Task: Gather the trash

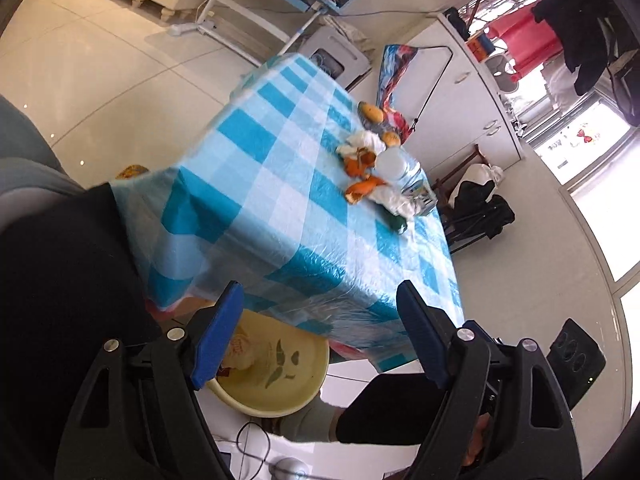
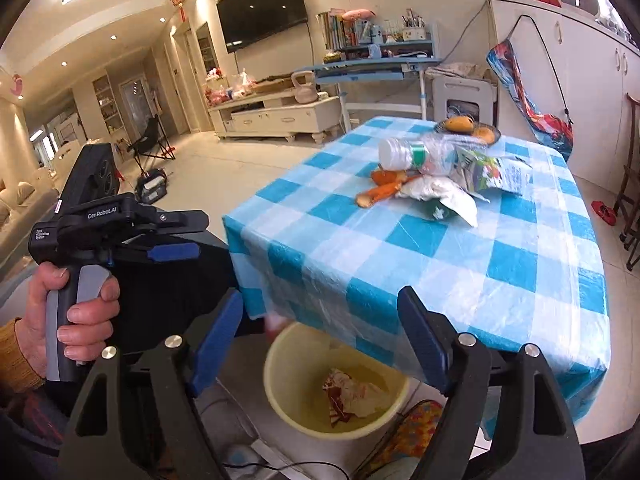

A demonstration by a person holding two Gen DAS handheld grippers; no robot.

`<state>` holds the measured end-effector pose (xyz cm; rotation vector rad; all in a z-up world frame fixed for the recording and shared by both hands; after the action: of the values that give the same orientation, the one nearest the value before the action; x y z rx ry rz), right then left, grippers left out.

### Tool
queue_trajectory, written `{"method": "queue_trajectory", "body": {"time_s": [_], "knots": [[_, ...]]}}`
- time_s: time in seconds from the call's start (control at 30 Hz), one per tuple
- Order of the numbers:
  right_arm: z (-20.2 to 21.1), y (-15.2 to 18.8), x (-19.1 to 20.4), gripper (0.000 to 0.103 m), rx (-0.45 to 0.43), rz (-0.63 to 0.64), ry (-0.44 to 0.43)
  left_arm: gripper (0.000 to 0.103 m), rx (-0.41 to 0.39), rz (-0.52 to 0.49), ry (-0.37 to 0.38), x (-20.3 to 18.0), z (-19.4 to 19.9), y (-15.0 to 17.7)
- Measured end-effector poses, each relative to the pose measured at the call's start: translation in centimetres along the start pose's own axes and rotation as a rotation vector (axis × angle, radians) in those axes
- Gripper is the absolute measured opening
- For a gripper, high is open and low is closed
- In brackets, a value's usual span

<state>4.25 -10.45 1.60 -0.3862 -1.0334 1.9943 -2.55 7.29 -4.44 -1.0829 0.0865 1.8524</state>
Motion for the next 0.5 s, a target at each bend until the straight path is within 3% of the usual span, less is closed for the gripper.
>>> {"method": "queue_trajectory", "body": {"time_s": [0.23, 0.37, 0.5], "knots": [[1.8, -0.8, 2.4, 0.078, -0.068, 0.035, -0.033, 0.081, -0.084, -0.061, -0.071, -1.7, 4.8, -2.3], [3.4, -3.1, 2.1, 0.082, -0.171, 0.015, -0.038, 0.082, -0.077, -0.127, -0.091, -3.8, 6.2, -2.5], [3.6, -3.6, 2.0, 0.082, -0.194, -0.026, -0.067, 0.086, -0.083, -0.176, -0.086, -5.6, 7.4, -1.9]]}}
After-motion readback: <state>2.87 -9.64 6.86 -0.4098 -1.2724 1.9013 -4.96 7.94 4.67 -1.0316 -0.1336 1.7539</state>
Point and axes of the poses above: each gripper's, at about its wrist camera, not at the fingertips, and z roughly against the way its jaws point, x to its left, y to its underside, the point moved 9 cm from there along -z, roughly the way its jaws point, and after that the axes turned 9 degrees about z, right-handed, at the moved point
